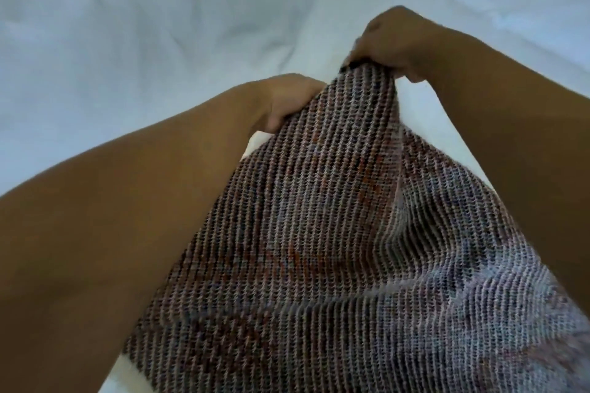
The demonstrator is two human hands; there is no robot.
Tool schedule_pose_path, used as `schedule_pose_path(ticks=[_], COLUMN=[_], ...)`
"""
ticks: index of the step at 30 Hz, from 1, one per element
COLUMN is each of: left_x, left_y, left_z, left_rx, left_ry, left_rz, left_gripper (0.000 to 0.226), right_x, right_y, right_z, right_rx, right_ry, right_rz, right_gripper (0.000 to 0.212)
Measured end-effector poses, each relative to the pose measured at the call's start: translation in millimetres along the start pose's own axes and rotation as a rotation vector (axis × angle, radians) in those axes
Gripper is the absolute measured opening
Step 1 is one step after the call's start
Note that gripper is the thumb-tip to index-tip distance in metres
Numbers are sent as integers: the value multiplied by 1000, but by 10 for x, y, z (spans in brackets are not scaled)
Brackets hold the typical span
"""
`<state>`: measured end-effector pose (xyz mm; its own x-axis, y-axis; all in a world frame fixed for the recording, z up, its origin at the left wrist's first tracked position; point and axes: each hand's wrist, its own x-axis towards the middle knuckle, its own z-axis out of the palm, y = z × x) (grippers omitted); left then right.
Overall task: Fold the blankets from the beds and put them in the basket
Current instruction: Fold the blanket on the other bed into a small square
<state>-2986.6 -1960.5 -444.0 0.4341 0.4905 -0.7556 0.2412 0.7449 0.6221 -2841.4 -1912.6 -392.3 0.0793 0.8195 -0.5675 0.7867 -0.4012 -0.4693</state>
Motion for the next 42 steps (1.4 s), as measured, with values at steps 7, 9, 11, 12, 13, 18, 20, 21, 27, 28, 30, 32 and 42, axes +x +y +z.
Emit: schedule_pose_path(ticks=[7, 9, 11, 12, 13, 18, 20, 21, 27, 28, 30, 32, 42], left_x=[334, 453, 483, 479, 458, 231, 120, 58, -358, -432, -598, -805, -1781], left_y=[234, 109, -59, -151, -237, -558, -670, -737, -1122, -1184, -1319, -1465, -2419], left_z=[-726, -804, -843, -845, -835, -760, -752, -741, -622, -608, -593, -595, -733], left_rx=[580, 618, 613, 598, 570, 517, 513, 505, 502, 513, 530, 561, 782], left_ry=[843, 786, 738, 719, 699, 629, 647, 665, 741, 747, 758, 758, 693], left_rz=[412, 366, 360, 385, 418, 445, 430, 435, 487, 470, 389, 270, 107], left_gripper=[15, 23, 30, 30, 30, 48, 55, 56, 33, 28, 30, 41, 32], right_x=[500, 696, 798, 807, 806, 781, 740, 699, 83, -60, -333, -564, -867], right_y=[-746, -746, -596, -523, -479, -449, -441, -437, -405, -392, -361, -329, -640], right_z=[438, 748, 1067, 1178, 1246, 1230, 1199, 1190, 1441, 1505, 1626, 1733, 2115], right_rx=[-77, 35, 98, 159, 234, 331, 357, 380, -121, -251, -478, -652, -891], right_ry=[628, 580, 468, 430, 410, 332, 288, 266, 385, 411, 330, 158, 101], right_rz=[-233, -154, -99, -99, -117, -153, -128, -119, -319, -350, -441, -552, -519], right_gripper=[23, 17, 20, 25, 32, 57, 60, 62, 57, 52, 44, 42, 30])
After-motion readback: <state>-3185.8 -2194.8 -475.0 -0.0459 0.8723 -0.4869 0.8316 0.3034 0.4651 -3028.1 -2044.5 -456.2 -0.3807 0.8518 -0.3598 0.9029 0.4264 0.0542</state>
